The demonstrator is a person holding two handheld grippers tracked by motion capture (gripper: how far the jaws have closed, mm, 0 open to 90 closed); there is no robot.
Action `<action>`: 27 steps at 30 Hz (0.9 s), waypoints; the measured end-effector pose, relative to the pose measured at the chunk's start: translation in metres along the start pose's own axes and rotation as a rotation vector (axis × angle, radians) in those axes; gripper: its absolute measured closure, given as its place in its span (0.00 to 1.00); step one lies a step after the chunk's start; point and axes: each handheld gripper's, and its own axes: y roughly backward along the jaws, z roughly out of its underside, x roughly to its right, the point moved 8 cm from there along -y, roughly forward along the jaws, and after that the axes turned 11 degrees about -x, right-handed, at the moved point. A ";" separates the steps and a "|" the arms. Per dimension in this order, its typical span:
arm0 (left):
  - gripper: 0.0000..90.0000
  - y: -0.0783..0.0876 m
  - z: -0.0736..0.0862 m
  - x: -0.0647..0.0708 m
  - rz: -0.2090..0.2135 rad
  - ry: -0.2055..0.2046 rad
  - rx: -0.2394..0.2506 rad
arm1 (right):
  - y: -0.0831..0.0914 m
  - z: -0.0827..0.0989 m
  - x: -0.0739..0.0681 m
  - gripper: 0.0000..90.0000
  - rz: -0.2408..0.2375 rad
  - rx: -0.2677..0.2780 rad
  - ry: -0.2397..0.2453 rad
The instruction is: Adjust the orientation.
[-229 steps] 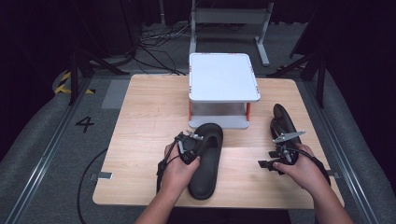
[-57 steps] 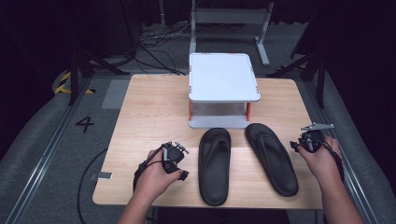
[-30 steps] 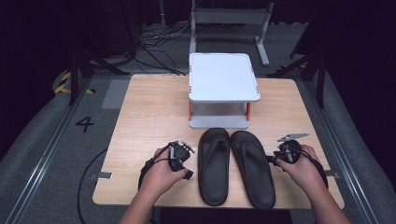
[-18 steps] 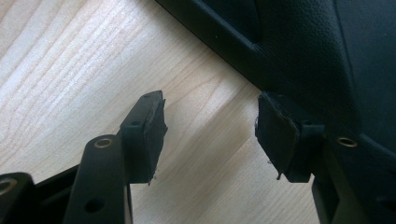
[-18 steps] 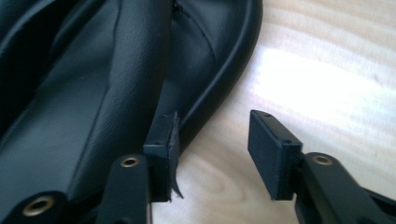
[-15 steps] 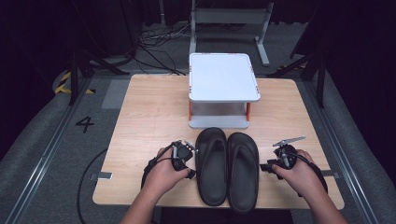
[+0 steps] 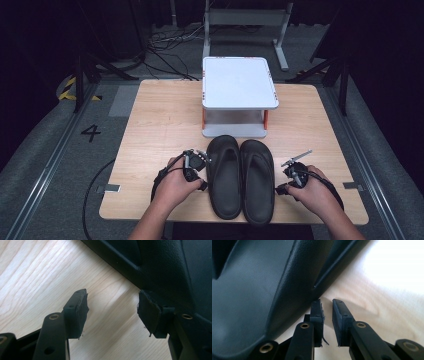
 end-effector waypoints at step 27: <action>0.45 0.012 0.003 -0.005 0.010 0.054 0.083 | 0.014 -0.021 -0.088 0.53 -0.072 0.147 0.240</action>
